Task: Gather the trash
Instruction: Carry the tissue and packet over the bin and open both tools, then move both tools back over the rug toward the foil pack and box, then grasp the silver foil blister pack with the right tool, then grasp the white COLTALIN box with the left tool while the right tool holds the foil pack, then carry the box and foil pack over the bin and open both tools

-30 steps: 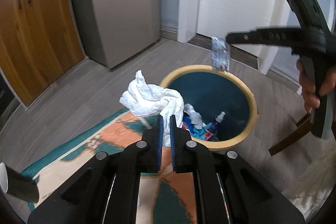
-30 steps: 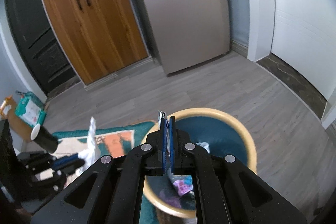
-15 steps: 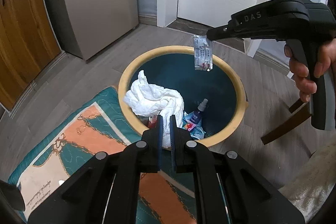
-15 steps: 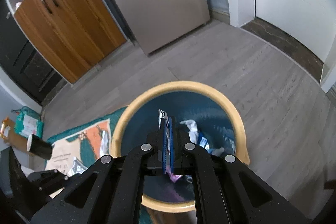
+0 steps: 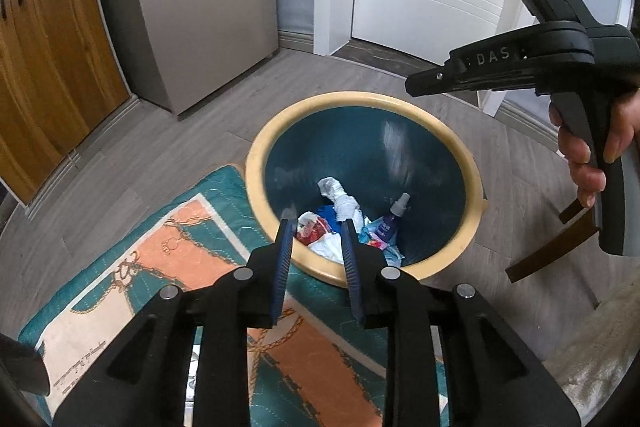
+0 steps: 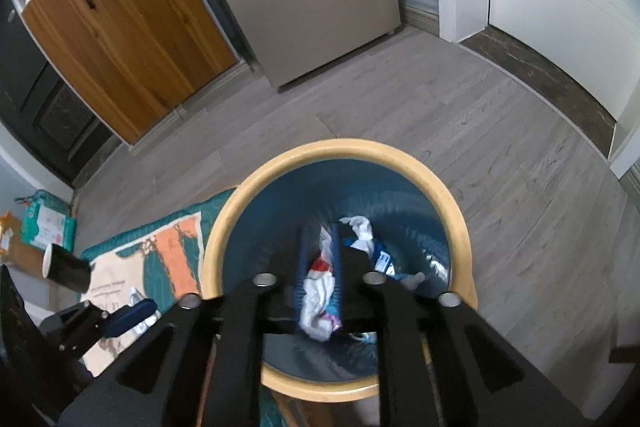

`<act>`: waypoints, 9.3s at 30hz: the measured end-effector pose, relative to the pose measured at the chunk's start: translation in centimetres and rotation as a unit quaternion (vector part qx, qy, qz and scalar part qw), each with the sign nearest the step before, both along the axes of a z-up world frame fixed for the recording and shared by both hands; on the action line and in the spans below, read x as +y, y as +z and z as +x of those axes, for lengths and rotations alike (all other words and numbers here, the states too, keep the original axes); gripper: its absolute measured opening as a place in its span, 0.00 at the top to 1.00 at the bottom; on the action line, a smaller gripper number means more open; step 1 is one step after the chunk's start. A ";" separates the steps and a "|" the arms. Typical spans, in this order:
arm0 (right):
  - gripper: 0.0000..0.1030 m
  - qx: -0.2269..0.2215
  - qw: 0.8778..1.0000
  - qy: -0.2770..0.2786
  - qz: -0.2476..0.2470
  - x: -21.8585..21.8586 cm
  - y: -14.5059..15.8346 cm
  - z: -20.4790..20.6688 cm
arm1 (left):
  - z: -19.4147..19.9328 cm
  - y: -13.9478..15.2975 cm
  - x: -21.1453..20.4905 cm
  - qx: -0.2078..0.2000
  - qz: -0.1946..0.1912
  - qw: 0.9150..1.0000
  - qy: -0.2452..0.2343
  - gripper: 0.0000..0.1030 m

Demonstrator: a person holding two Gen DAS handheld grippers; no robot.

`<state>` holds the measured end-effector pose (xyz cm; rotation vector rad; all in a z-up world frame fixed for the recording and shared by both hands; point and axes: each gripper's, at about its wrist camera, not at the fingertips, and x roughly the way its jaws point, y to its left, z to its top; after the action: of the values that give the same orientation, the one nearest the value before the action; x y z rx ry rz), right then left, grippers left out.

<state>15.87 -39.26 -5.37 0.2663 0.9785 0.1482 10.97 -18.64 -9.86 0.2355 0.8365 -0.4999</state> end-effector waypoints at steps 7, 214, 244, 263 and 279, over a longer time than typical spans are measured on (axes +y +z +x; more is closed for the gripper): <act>0.44 -0.010 1.000 0.008 -0.011 1.0 0.6 -0.4 | -1.4 1.7 3.0 -0.020 -0.002 0.999 0.034 0.46; 0.31 0.016 0.960 0.278 -0.035 21.4 1.2 -9.0 | -11.2 -9.7 21.2 0.128 0.106 0.985 0.047 0.26; 0.31 0.000 0.985 0.170 -0.004 10.0 1.6 -4.4 | -3.9 -0.9 8.8 0.040 0.056 0.997 0.045 0.27; 0.30 0.080 0.993 -0.058 0.056 -1.2 -4.5 -0.7 | 1.4 -3.4 -2.3 0.053 0.026 0.998 -0.011 0.26; 0.19 0.047 0.994 -0.066 0.070 -3.6 -3.1 -0.8 | 3.9 -2.9 -2.8 0.038 0.016 0.999 -0.002 0.22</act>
<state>15.02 -42.88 -8.43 0.4683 1.0414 0.0838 14.89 -21.40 -12.72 0.2491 0.9184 -0.5009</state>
